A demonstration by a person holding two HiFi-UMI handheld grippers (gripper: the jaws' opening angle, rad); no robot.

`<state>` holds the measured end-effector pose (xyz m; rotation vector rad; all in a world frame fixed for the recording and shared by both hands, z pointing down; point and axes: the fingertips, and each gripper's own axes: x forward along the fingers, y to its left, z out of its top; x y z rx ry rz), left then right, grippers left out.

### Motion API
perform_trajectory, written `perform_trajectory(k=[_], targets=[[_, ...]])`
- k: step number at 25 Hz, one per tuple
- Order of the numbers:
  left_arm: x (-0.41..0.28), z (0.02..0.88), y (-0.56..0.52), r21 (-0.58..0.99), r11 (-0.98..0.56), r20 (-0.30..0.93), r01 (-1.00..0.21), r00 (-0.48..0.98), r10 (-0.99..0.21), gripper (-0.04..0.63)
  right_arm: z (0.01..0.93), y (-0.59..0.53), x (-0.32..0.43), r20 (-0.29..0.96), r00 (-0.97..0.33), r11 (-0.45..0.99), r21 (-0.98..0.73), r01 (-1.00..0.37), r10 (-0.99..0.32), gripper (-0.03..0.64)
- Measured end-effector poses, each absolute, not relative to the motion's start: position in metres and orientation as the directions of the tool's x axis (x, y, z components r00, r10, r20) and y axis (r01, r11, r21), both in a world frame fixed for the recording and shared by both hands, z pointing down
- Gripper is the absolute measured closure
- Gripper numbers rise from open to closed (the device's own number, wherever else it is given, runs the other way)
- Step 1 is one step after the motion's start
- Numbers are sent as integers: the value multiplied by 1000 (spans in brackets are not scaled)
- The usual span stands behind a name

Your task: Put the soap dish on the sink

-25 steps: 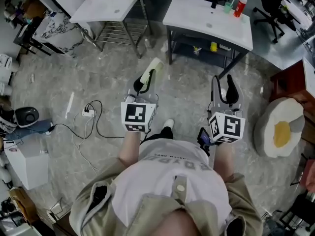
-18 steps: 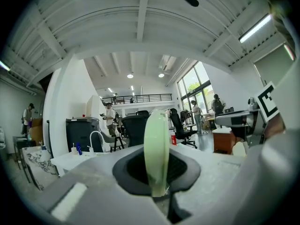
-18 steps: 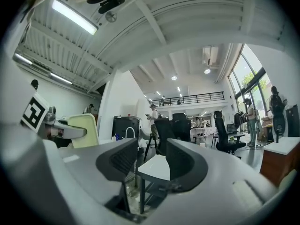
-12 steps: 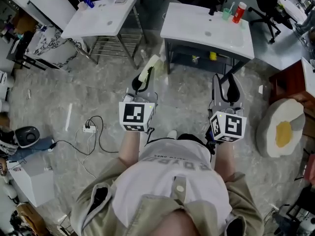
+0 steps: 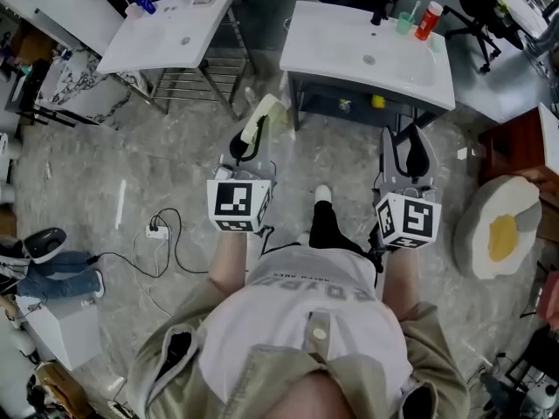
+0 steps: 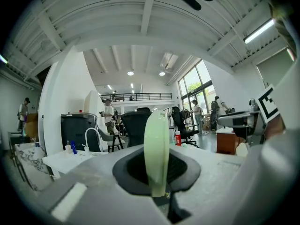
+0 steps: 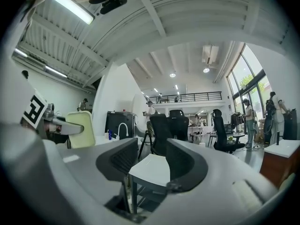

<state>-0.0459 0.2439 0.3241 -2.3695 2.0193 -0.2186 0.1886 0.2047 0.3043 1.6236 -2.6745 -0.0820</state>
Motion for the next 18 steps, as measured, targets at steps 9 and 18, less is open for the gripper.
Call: perform_trajectory(k=[9, 18], targets=[[-57, 319, 171, -118, -134, 93, -984, 123, -988, 574, 301, 127, 177, -16, -490, 489, 51, -871, -872, 439], [-61, 300, 100, -134, -90, 54, -987, 83, -995, 574, 287, 49, 173, -47, -524, 522, 56, -851, -850, 439]])
